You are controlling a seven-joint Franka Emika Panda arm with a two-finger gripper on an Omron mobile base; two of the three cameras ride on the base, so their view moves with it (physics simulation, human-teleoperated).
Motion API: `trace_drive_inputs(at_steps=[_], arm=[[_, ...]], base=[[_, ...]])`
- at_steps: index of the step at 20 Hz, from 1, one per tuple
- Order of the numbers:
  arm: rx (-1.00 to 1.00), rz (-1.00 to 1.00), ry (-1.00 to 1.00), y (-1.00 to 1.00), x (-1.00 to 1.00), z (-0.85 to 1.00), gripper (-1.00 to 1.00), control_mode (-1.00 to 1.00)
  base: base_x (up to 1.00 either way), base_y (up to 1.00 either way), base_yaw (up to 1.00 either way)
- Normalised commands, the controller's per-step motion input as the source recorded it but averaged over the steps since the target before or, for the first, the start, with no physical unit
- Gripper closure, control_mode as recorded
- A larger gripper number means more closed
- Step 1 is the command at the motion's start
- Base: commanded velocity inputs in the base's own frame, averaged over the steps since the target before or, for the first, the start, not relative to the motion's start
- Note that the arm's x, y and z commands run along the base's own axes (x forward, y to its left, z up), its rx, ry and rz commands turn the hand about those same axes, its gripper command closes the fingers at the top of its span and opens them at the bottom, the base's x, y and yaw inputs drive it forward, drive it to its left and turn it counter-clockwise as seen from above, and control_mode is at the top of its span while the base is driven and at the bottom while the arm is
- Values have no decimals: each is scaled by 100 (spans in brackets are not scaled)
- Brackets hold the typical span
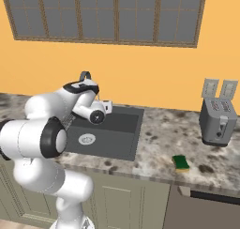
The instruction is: Soak the sponge with water for a few seconds and then drop it inside the sink.
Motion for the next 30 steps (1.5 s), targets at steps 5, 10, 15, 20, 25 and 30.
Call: trace_drive_inputs(at_steps=[5,10,15,20,25,30], arm=[[0,0,-3,0,0,0,-100,-100],[0,4,-4,0,0,0,-100,-100],[2,10,0,0,1,0,-100,-100],[0,11,0,0,18,0,-100,-100],[0,4,0,0,26,0,-100,-100],[0,0,0,0,26,0,-100,-100]], base=[[0,0,0],[0,0,0],[0,0,0],[0,0,0],[0,0,0],[0,0,0]])
